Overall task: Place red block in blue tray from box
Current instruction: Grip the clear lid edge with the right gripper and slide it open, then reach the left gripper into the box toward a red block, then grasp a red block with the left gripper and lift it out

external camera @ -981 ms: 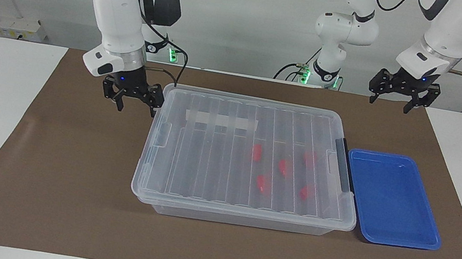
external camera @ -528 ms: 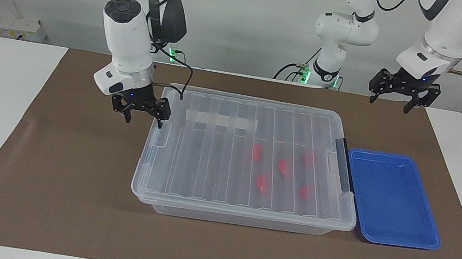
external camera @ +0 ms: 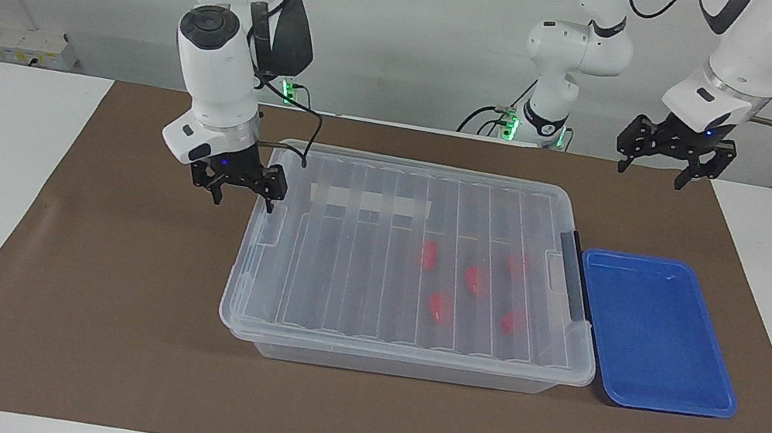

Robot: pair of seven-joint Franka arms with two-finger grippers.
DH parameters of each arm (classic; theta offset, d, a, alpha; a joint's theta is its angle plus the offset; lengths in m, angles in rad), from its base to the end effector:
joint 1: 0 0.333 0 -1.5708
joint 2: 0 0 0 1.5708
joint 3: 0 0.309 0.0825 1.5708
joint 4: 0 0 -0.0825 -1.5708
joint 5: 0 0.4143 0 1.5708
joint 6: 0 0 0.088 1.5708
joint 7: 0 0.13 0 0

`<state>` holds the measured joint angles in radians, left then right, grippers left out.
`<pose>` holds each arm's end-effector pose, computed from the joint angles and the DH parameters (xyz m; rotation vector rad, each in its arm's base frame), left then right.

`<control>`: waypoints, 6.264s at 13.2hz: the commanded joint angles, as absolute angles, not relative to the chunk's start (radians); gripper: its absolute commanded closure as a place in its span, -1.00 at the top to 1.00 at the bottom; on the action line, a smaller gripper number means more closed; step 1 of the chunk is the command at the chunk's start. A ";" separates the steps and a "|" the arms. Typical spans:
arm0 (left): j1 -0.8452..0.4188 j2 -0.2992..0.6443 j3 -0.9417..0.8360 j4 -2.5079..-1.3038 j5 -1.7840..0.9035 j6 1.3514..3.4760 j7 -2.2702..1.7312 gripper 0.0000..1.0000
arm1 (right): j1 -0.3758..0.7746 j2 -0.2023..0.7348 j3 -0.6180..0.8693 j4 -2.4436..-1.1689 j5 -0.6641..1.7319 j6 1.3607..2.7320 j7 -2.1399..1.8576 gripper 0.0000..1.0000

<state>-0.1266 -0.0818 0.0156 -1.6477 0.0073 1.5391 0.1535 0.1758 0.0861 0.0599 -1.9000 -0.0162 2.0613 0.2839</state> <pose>0.5521 -0.0602 0.5999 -3.1085 0.4134 0.0422 0.6020 0.1428 0.4192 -3.1285 0.0650 -0.1178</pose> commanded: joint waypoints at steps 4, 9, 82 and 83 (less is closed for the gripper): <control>-0.129 -0.101 0.021 -1.666 0.005 1.542 0.150 1.00 | 0.134 0.058 0.055 -1.924 -0.034 2.031 0.186 1.00; -0.129 -0.104 0.021 -1.667 0.005 1.533 0.152 1.00 | 0.057 0.060 0.057 -1.924 -0.046 2.019 0.028 1.00; 0.120 0.060 0.018 -2.034 0.040 2.210 0.313 -1.00 | -0.147 -0.040 0.051 -1.640 0.006 1.647 0.151 0.13; 0.120 0.060 0.018 -2.080 0.040 2.273 0.313 -1.00 | -0.162 -0.041 0.051 -1.669 0.006 1.687 0.123 -0.30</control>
<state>0.1013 0.0782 0.0299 -1.9896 0.0533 2.1668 0.2831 -0.1246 -0.0135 0.0446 -1.5857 -0.0122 1.6117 0.1759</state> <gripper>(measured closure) 0.656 0.348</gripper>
